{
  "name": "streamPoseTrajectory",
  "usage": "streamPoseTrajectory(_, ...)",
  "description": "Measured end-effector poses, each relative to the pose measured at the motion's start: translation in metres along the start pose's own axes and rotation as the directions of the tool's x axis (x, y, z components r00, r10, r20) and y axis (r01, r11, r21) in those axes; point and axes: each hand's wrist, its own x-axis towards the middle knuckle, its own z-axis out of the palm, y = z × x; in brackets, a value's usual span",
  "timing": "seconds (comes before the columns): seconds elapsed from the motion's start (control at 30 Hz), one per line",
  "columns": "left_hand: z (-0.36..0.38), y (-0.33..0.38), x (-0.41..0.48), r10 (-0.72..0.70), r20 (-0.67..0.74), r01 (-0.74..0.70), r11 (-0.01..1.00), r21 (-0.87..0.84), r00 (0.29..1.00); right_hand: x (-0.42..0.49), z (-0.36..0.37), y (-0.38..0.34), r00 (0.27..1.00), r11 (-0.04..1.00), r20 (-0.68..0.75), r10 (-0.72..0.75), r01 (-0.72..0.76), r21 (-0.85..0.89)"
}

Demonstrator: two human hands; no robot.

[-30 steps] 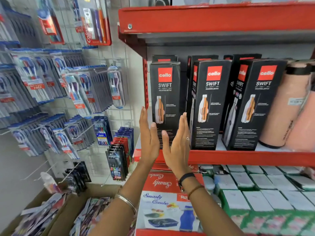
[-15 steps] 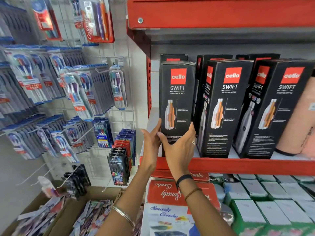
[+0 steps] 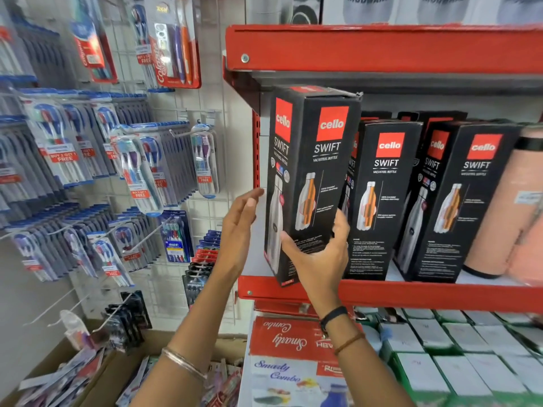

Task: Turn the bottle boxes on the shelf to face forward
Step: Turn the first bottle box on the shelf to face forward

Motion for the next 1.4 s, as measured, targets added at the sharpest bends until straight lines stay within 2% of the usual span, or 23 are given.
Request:
streamPoseTrajectory(0.13, -0.006, 0.011, -0.003, -0.045, 0.197, 0.04, 0.999, 0.031, 0.979, -0.003, -0.021, 0.001, 0.989, 0.982, 0.141, 0.048, -0.073, 0.176)
streamPoseTrajectory(0.27, -0.004, 0.025, -0.011, -0.04, 0.318, 0.01, 0.995, 0.098, 0.947, 0.012, -0.038, 0.0, 0.954, 0.951, 0.301, 0.003, -0.096, 0.294)
streamPoseTrajectory(0.43, 0.0, 0.033, -0.014, 0.04, 0.309, -0.075, 0.992, 0.1, 0.95, 0.038, -0.047, -0.007, 0.867, 0.954, 0.497, -0.044, -0.112, 0.279)
streamPoseTrajectory(0.6, 0.006, 0.022, -0.01, 0.121, 0.224, -0.148, 0.983, 0.107, 0.967, 0.058, -0.045, -0.003, 0.796, 0.985, 0.603, -0.053, -0.058, 0.164)
streamPoseTrajectory(0.77, 0.012, 0.006, 0.002, 0.11, 0.203, -0.131, 0.987, 0.095, 0.973, 0.064, -0.038, 0.007, 0.797, 0.992, 0.603, -0.045, -0.035, 0.12)
streamPoseTrajectory(1.1, 0.018, -0.047, 0.013, -0.028, 0.229, 0.003, 0.994, 0.108, 0.973, 0.059, -0.028, 0.04, 0.797, 1.0, 0.603, 0.013, -0.005, -0.015)
streamPoseTrajectory(1.27, 0.024, -0.061, 0.02, -0.035, 0.19, -0.006, 0.977, 0.211, 0.981, 0.061, -0.022, 0.051, 0.8, 0.992, 0.599, 0.013, 0.066, -0.109)
streamPoseTrajectory(1.4, 0.027, -0.067, 0.019, -0.004, 0.182, -0.034, 0.979, 0.201, 0.983, 0.056, -0.02, 0.05, 0.85, 0.979, 0.527, 0.009, 0.1, -0.179)
